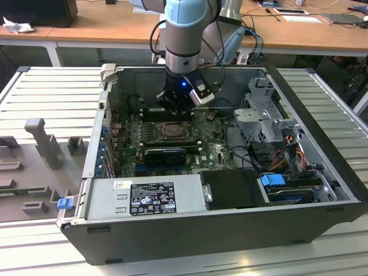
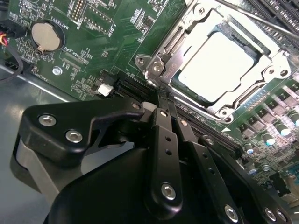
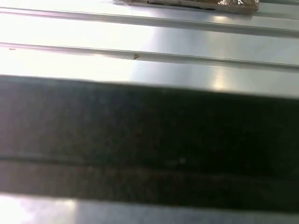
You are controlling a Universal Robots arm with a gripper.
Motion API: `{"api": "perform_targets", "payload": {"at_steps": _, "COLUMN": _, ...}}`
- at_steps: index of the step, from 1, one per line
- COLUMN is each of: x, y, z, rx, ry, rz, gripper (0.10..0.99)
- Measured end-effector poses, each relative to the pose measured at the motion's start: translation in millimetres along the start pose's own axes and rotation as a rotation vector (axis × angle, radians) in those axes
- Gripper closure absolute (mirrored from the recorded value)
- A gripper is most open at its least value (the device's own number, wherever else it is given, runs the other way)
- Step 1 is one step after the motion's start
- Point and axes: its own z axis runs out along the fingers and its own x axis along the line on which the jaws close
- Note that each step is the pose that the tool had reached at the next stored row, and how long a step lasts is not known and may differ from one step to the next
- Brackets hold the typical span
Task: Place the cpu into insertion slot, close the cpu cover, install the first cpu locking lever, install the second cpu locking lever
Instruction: 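Install the first cpu locking lever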
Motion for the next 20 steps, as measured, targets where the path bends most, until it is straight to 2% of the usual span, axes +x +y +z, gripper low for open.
{"api": "perform_targets", "payload": {"at_steps": 1, "x": 0.0, "y": 0.0, "z": 0.0, "rx": -0.006, "ry": -0.0004, "rz": 0.0, "gripper": 0.98}}
{"api": "perform_targets", "payload": {"at_steps": 4, "x": 0.0, "y": 0.1, "z": -0.8, "rx": -0.008, "ry": -0.0007, "rz": 0.0, "gripper": 0.98}}
{"api": "perform_targets", "payload": {"at_steps": 10, "x": -0.4, "y": 1.7, "z": -17.1, "rx": -0.007, "ry": -0.0004, "rz": 0.0, "gripper": 0.98}}
{"api": "perform_targets", "payload": {"at_steps": 12, "x": -0.2, "y": -1.2, "z": -17.3, "rx": -0.007, "ry": -0.0005, "rz": 0.0, "gripper": 0.98}}
{"api": "perform_targets", "payload": {"at_steps": 20, "x": 0.0, "y": -5.2, "z": -17.7, "rx": -0.007, "ry": -0.0006, "rz": 0.0, "gripper": 0.98}}
